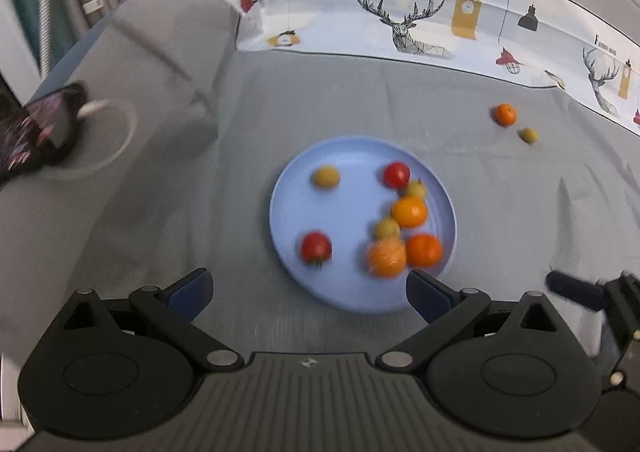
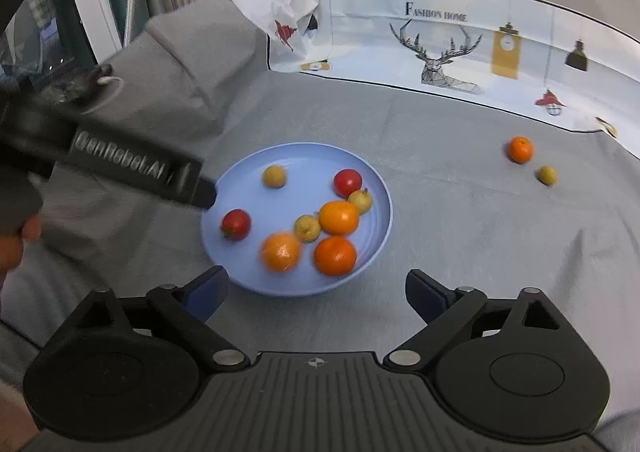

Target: Organize fruits

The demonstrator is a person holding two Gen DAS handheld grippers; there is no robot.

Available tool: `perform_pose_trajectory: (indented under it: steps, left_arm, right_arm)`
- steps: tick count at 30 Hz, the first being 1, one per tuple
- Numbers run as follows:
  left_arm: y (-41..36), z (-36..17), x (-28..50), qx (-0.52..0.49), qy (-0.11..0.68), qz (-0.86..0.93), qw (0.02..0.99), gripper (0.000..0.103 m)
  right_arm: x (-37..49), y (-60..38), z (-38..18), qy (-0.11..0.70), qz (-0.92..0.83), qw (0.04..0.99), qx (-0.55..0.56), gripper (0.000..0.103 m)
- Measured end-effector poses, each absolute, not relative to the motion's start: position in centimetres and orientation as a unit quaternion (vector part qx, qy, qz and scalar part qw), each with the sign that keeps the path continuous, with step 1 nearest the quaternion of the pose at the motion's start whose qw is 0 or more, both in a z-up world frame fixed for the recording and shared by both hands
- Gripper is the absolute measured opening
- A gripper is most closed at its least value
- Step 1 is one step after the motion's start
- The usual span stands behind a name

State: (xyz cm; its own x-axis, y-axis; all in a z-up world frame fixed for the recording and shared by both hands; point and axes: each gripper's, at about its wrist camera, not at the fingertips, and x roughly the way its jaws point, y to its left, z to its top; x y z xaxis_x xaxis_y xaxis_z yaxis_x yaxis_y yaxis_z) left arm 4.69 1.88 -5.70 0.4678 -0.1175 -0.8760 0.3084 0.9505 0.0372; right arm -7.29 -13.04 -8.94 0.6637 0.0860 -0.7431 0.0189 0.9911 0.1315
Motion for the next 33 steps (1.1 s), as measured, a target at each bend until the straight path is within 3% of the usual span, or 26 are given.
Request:
perform_pose_trajectory:
  steps: [20, 33]
  left_arm:
    - [3.2, -1.9, -6.2, 0.106, 0.440, -0.108, 0.885, 0.103]
    - [3.7, -0.5, -9.1, 0.103, 0.423, -0.110, 0.894, 0.103]
  right_arm:
    - [-17.1, -11.6, -3.7, 0.332, -0.025, 0.943, 0.026, 0.101]
    - [-20.2, -11.0, -2.5, 0.310, -0.023, 0.950, 0.023, 0.102]
